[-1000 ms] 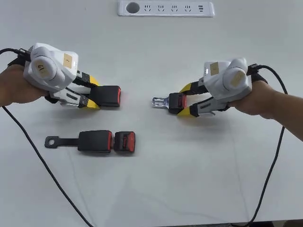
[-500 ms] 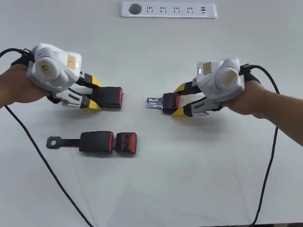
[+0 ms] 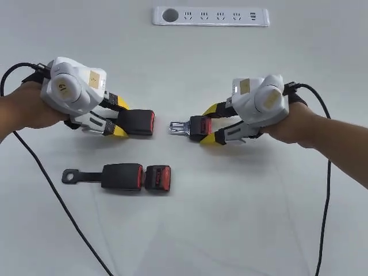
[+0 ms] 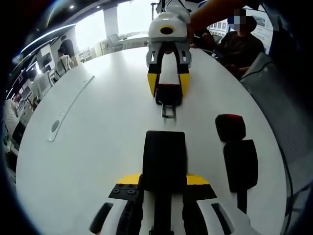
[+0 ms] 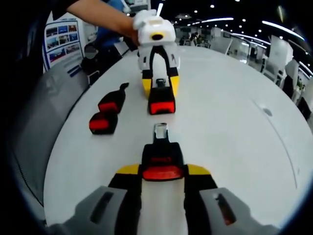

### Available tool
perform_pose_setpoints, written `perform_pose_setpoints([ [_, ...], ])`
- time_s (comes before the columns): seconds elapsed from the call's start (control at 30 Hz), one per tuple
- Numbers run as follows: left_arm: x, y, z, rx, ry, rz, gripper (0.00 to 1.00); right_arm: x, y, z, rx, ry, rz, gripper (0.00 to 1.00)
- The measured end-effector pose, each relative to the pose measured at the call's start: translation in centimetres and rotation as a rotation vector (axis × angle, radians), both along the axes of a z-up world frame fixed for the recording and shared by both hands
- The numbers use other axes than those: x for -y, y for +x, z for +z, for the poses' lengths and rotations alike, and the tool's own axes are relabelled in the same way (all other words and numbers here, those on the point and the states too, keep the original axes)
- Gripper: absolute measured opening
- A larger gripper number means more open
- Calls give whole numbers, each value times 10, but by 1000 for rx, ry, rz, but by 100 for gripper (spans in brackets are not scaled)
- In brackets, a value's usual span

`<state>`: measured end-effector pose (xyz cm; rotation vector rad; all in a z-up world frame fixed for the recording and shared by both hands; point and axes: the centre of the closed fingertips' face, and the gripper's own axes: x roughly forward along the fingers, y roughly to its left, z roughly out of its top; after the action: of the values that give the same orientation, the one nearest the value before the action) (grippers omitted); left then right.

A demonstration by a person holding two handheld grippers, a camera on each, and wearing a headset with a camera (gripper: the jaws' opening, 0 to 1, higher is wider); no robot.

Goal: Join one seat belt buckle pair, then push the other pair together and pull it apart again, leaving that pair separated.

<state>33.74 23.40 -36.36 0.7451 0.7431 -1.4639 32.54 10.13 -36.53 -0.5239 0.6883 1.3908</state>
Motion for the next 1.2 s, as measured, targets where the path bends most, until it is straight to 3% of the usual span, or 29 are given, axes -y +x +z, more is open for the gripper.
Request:
perform_pose_setpoints([
  [0.67, 1, -1, 0, 1, 16, 0, 30, -36, 9, 3, 2, 16, -23, 31],
  [1.2, 0, 0, 0, 0, 19, 3, 31, -48, 5, 0, 12, -40, -17, 31],
])
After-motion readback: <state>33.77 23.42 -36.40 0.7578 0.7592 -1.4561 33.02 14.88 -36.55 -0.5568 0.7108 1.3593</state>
